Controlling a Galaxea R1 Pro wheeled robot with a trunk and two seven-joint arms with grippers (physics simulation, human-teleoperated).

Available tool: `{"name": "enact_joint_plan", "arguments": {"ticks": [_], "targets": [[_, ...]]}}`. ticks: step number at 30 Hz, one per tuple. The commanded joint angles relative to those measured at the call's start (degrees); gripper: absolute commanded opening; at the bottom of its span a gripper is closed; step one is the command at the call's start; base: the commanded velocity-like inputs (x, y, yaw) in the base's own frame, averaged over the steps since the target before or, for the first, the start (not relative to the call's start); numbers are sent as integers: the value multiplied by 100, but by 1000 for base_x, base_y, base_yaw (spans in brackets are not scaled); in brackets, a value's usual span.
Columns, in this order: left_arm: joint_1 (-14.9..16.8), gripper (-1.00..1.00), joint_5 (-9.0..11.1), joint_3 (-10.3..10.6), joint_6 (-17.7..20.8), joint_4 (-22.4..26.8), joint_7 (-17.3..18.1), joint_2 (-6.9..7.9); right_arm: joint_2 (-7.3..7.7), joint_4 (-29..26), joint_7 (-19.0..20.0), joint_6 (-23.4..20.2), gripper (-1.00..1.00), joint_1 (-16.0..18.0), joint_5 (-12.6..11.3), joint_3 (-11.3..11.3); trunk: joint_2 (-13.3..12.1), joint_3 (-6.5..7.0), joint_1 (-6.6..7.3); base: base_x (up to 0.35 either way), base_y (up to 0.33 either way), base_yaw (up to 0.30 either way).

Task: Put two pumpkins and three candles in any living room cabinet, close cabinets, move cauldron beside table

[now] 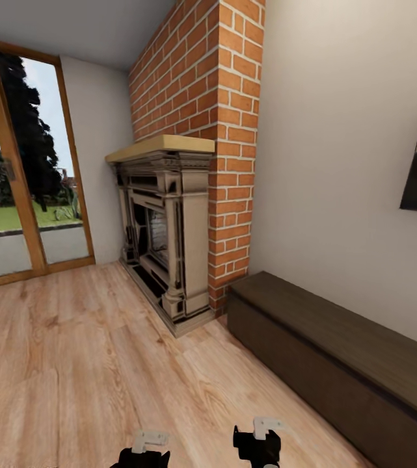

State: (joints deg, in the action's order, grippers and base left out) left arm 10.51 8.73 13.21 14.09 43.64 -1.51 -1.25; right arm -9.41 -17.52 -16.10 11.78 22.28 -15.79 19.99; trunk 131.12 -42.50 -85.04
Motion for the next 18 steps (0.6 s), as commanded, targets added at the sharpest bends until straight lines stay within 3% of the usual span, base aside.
{"name": "enact_joint_plan", "arguments": {"ticks": [1, 18], "targets": [[4, 100, 56, 15, 24, 4, -16, 2, 2, 3, -34, 26, 100, 5, -58, 49, 3, -6, -1, 215, 273, 293], [4, 100, 50, 15, 24, 4, -25, 2, 0, 3, -34, 27, 100, 5, -38, 49, 3, -6, -1, 254, 237, 293]]}}
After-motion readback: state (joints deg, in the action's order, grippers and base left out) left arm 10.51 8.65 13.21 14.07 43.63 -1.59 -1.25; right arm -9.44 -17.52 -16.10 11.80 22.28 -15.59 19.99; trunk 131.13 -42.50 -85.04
